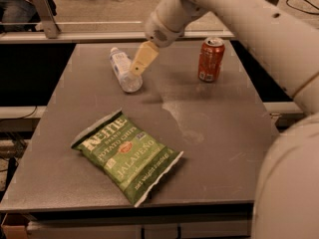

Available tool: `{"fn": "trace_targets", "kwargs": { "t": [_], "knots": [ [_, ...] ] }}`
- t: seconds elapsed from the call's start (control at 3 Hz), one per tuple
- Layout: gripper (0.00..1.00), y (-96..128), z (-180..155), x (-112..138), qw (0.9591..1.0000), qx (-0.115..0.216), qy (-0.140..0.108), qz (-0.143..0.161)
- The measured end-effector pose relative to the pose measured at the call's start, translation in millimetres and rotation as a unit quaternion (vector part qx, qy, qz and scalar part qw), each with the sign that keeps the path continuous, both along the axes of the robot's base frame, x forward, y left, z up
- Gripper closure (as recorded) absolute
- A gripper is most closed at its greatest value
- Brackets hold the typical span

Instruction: Place blue plastic bottle upright

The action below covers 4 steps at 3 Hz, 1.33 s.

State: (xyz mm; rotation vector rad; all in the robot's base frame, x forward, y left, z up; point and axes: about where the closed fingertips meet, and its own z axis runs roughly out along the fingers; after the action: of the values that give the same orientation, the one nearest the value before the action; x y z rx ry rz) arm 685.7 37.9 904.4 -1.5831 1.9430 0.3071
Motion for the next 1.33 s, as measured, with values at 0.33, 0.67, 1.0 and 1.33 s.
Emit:
{"fn": "trace_targets", "kwargs": {
  "t": [0.33,0.67,1.0,1.33],
  "knots": [
    [0.00,31.1,-15.8,27.8,0.9981,0.026,0.006,-0.055],
    [0.00,57.6,-29.0,56.3,0.9889,0.045,0.025,-0.139],
    [0.00,76.1,-37.6,65.8,0.9818,0.049,0.047,-0.178],
    [0.00,86.7,-51.7,69.5,0.9743,0.026,0.072,-0.212]
  ]
}}
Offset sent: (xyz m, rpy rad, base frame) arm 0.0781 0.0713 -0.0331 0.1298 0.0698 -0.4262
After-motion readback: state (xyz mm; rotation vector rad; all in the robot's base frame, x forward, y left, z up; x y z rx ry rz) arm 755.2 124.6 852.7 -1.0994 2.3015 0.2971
